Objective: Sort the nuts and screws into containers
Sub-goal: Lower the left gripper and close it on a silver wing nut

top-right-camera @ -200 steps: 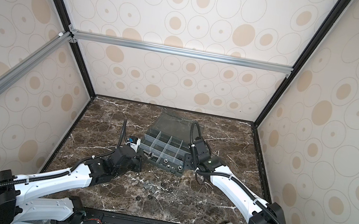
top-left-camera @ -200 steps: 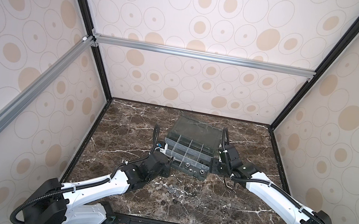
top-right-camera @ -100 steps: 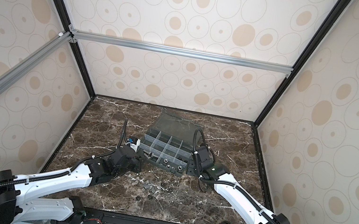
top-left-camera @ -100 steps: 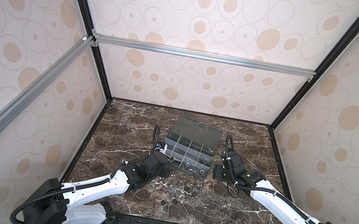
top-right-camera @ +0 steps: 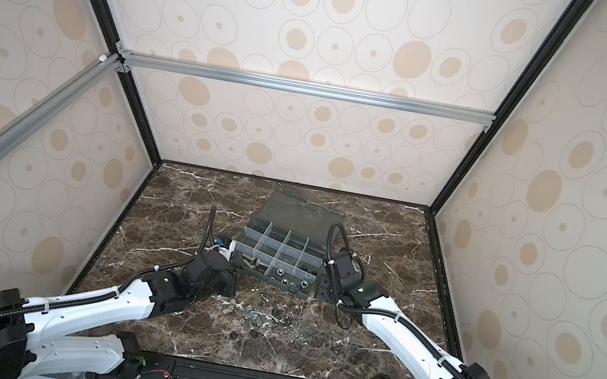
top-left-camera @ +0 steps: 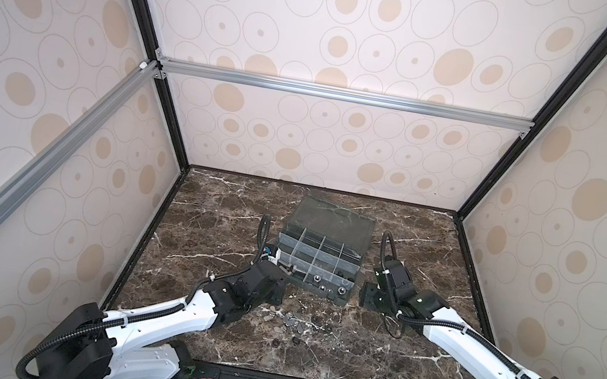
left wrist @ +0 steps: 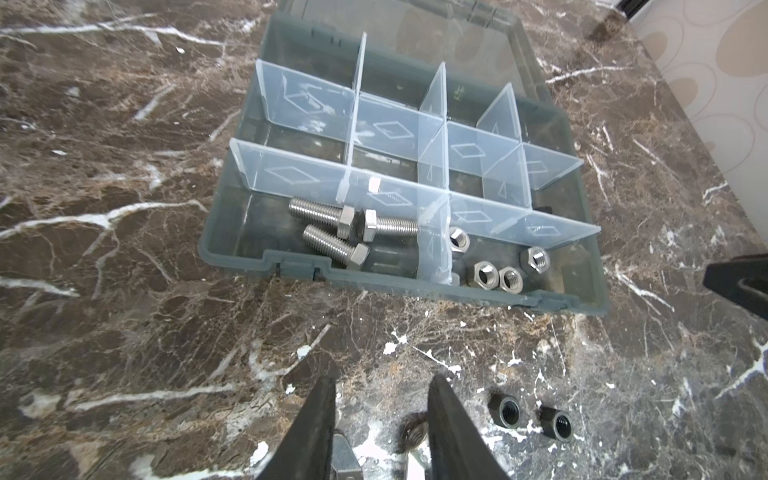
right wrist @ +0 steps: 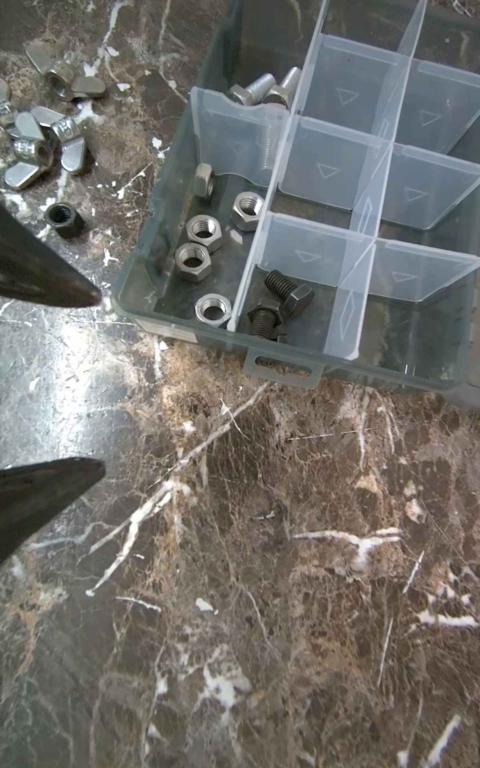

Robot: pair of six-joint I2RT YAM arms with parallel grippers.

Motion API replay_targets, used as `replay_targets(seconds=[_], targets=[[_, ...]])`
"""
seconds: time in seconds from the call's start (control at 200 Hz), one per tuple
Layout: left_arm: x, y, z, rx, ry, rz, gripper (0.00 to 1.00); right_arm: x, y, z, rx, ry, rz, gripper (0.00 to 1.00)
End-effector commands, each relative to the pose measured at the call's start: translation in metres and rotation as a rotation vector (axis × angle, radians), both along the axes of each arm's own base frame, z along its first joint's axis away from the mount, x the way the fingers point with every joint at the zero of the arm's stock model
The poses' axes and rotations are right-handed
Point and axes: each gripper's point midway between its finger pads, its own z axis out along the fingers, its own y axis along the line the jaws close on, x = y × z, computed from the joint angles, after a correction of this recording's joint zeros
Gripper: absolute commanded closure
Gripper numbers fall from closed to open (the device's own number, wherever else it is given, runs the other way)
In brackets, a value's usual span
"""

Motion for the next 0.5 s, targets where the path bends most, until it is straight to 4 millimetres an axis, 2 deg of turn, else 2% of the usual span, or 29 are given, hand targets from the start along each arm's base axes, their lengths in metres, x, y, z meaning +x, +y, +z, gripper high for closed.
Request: replay_targets(seconds=[0.0,0.29,0.495], targets=[[-0.003,0.006,-0.011,0.037,0.027,-0.006,0.63,-0.003,-0.003,-0.002,0.009,0.011,-0.015,0.39],[-0.01,0.009,-0.025,0.042,0.058,-0.013,0.64,-0.008,-0.003,-0.009,0.022,0.023,-0.018,0.38],[-0.017,0.008,-0.042,0.059,0.11,-0.031,0.66,-0.009,-0.001,-0.016,0.032,0.034,-0.018,0.39]])
